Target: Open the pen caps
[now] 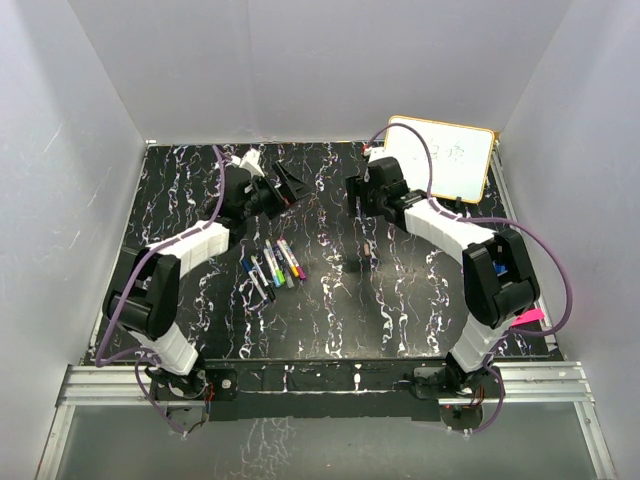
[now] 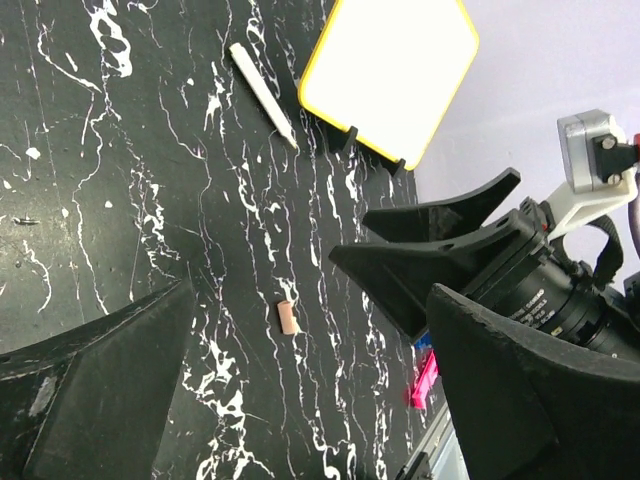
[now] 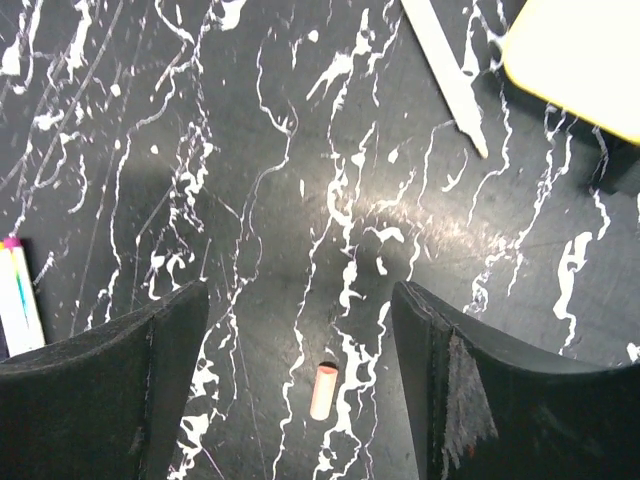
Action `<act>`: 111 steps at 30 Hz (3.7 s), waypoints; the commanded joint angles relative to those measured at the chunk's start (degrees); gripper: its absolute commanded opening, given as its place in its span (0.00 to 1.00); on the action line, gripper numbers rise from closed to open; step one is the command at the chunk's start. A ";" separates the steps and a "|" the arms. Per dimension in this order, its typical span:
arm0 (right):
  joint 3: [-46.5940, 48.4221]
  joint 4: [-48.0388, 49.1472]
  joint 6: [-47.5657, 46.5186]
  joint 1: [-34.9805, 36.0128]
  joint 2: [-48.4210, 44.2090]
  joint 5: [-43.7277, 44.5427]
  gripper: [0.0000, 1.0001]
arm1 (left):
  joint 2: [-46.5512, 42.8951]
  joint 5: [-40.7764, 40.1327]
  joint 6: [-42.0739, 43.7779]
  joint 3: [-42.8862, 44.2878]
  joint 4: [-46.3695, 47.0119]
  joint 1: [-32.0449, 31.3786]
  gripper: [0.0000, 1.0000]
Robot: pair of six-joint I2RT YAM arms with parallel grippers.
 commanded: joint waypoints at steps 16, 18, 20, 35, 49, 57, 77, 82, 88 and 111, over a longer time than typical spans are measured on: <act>5.75 0.87 -1.42 -0.62 1.34 -7.33 0.73 | -9.06 3.41 -6.82 -12.29 15.10 4.58 0.99; 4.24 1.77 -1.52 -0.52 1.17 -5.48 0.73 | -9.10 4.28 -6.97 -12.65 15.34 5.45 0.99; 4.61 1.78 -2.16 -0.52 1.46 -2.58 0.73 | -9.15 5.21 -6.57 -12.53 15.21 5.80 0.99; 22.92 1.40 -5.29 -1.94 19.48 -0.39 0.76 | -13.87 4.61 -1.87 -12.85 7.88 5.89 0.99; 29.60 4.73 -5.49 -3.22 26.75 1.66 0.78 | -16.88 3.44 -0.25 -14.52 6.15 5.83 0.99; 29.11 9.67 -3.81 -3.76 28.51 1.49 0.82 | -16.97 2.65 0.71 -14.59 4.92 5.83 0.99; 30.46 11.78 -1.32 -5.37 31.89 -0.69 0.83 | -16.91 3.06 0.72 -14.59 5.01 5.89 0.99; 30.46 11.92 -1.14 -5.42 32.15 -0.96 0.82 | -16.68 3.17 0.53 -14.97 5.69 5.84 0.99; 30.07 12.01 -0.73 -5.37 32.26 -1.98 0.82 | -16.82 3.04 0.51 -15.22 5.75 5.82 0.99; 27.37 10.40 -0.43 -5.37 31.56 0.36 0.65 | -16.35 3.49 -0.12 -15.29 6.86 5.86 0.99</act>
